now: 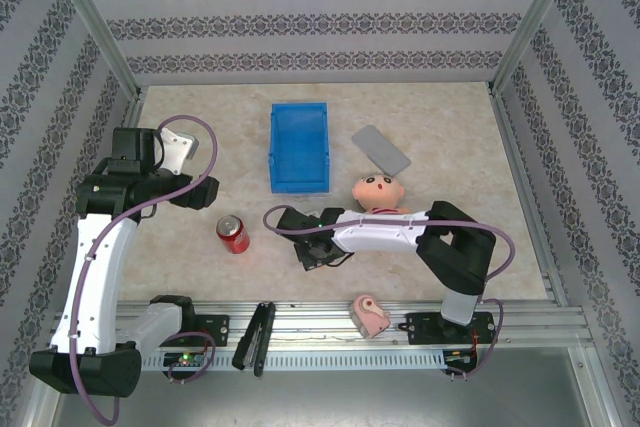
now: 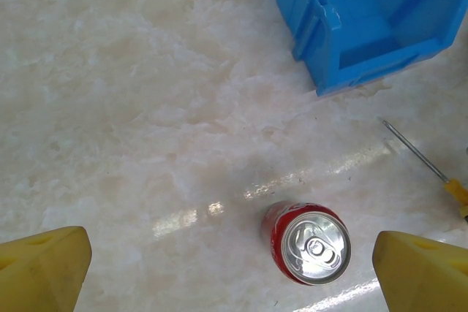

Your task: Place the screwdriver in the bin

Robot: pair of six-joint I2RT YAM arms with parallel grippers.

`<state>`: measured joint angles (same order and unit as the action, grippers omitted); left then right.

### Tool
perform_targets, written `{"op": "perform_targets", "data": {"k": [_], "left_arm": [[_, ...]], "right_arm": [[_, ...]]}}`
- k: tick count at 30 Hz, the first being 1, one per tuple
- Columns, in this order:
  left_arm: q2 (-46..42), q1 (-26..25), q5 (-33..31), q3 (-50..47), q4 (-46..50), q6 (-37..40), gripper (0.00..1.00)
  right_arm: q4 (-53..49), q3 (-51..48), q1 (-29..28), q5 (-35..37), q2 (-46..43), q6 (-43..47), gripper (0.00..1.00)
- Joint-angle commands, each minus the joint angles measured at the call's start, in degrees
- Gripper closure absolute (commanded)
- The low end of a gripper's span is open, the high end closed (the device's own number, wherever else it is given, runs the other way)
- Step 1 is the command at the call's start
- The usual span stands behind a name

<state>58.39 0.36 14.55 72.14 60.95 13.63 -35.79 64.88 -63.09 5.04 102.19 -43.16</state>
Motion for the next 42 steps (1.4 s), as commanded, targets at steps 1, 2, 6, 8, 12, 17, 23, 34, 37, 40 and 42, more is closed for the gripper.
{"op": "perform_targets", "data": {"k": [1,2,6,8,12,17,23,34,37,40,42], "left_arm": [[-0.98,-0.54,-0.77,1.85,2.33,2.44,0.01],[-0.95,-0.54,-0.92,2.07,2.46,2.60,0.01],[-1.38,-0.54,-1.45,2.66,2.99,2.95,0.01],[-1.74,-0.54,-1.19,2.66,3.43,3.20,0.01],[-2.91,-0.54,1.45,2.16,4.80,4.20,0.01],[-4.55,-0.54,3.57,0.30,4.82,3.93,0.01],[-4.87,-0.54,5.20,-0.10,4.10,2.35,0.01],[-3.56,-0.54,6.28,1.52,4.72,1.49,0.01],[-3.51,-0.54,6.70,1.12,4.45,1.30,0.01],[-3.28,-0.54,7.00,0.99,4.28,1.09,0.01],[-3.24,-0.54,7.00,1.13,4.27,1.05,0.01]], "right_arm": [[-1.66,1.32,0.56,-2.16,-3.91,2.60,0.83],[-2.09,1.45,0.64,-2.67,-4.54,2.87,0.83],[-4.02,2.59,0.86,-4.48,-7.84,4.10,0.84],[-4.80,3.50,1.45,-5.23,-9.53,4.44,0.84],[-5.72,6.41,3.83,-7.62,-11.63,5.39,0.84],[-5.46,11.32,8.70,-8.91,-11.17,7.41,0.83],[-3.14,19.76,13.61,-8.56,-3.88,11.10,0.83],[-2.29,37.22,20.46,-7.06,14.49,13.74,0.84],[-1.03,38.79,21.91,-7.94,17.51,12.67,0.84],[-0.74,40.32,22.74,-7.57,19.87,12.03,0.83],[-0.75,41.37,22.99,-7.74,21.24,12.04,0.83]]}}
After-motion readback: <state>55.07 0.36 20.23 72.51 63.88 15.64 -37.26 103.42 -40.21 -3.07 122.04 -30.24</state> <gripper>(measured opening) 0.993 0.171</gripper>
